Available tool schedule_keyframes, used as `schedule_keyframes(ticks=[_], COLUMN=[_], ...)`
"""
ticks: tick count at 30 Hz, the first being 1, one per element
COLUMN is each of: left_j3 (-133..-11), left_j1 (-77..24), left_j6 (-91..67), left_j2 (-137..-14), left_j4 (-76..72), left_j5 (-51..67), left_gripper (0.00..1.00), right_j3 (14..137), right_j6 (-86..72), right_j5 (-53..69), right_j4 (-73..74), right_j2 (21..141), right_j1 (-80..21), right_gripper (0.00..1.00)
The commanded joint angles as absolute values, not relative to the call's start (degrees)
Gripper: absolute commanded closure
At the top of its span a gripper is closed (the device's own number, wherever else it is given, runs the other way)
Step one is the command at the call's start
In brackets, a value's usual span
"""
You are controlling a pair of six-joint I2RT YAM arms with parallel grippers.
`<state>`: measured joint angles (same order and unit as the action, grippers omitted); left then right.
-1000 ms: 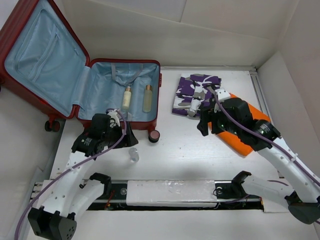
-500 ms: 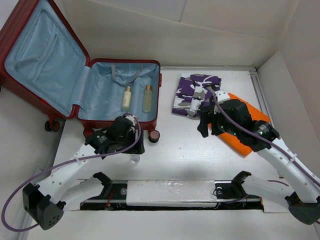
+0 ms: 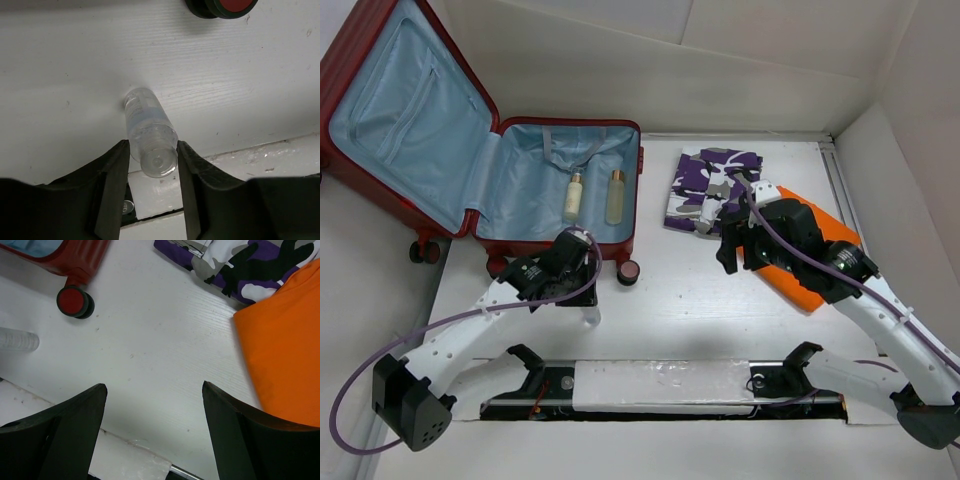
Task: Pack the luggage
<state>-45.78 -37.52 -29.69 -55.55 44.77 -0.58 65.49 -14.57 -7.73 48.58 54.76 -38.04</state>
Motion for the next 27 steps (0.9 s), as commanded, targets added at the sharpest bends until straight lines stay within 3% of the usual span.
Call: schedule_keyframes(ticks=[1,3,9,16,23,27], left_j3=[-46.49,-46.49,-51.14,-67.65,-93.13,-104.93], left_j1=[-37.79,-37.79,-37.79,-37.79,-37.79,-30.34], left_j6=[-30.67,-30.67,-31.81,-32.34,-29.45,-23.13], left_j2=[-55.28,-55.28,-55.28,-59.23,-69.84,-78.56], left_j4=[46.23,46.23,46.23,48.78,50.8,51.16], left_j5=[-1.32,-1.32,-0.62,0.53,-2.19,-3.96], left_gripper=[0.66,0.77,0.91,0.94,0.94,0.94], right_j3=[65.3,65.3,65.3,64.78,64.78,64.78], right_j6=[-14.24,-14.24,-13.71,-12.66,-12.13,-11.08], right_j5=[-8.61,-8.61,-8.61,-8.61,-6.95,-5.89], right_j4=[47.2,47.2,47.2,47.2,46.06,45.45], right_j2=[53.88,53.88,53.35,52.82,53.44,53.96], right_j1=[-38.67,-38.67,-38.67,-38.67,-38.67,-38.67], right_gripper=[0.17,0.17,0.17,0.17,0.17,0.17])
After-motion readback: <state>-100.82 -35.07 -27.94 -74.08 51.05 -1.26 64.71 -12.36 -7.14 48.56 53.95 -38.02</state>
